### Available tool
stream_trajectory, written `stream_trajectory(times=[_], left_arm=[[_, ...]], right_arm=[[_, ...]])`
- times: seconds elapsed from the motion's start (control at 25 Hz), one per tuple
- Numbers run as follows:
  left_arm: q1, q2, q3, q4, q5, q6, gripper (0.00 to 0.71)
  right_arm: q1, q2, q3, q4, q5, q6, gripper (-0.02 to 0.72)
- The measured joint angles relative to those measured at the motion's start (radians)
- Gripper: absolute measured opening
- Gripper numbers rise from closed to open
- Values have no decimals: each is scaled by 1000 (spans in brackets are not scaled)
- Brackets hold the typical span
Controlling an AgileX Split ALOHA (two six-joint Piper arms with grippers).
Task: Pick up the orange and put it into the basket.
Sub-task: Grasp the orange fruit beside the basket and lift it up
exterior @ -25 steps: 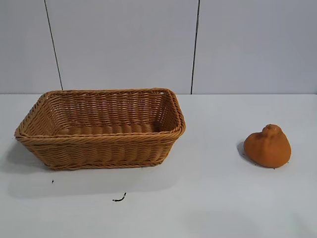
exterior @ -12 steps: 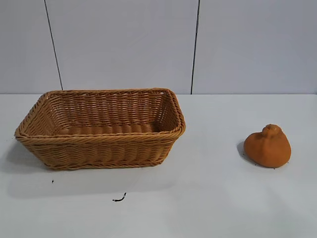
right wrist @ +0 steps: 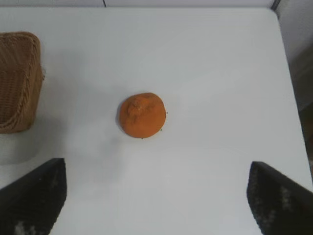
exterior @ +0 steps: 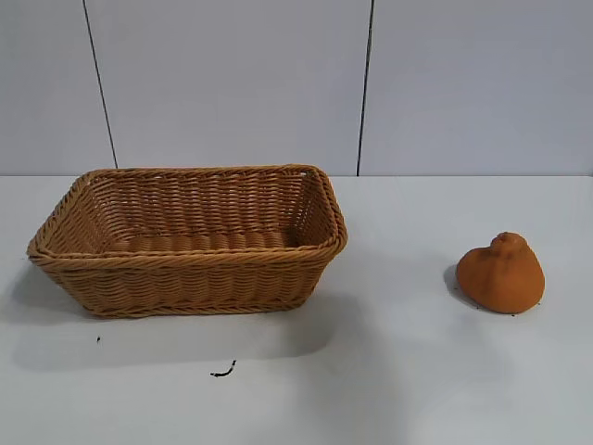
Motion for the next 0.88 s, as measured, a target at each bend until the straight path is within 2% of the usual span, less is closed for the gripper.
stream_trajectory(times=[0.2,0.48,0.68,0.88], left_arm=[[0,0,0,0,0,0,666],[0,0,0,0,0,0,666],[0,0,0,0,0,0,666],[0,0,0,0,0,0,666]], right_arm=[[0,252,-82,42,19,0,694],[0,482,-100,78,12,0,694],[0,606,-100,84,-73,0,694],[0,731,-101,93,-203,0,694]])
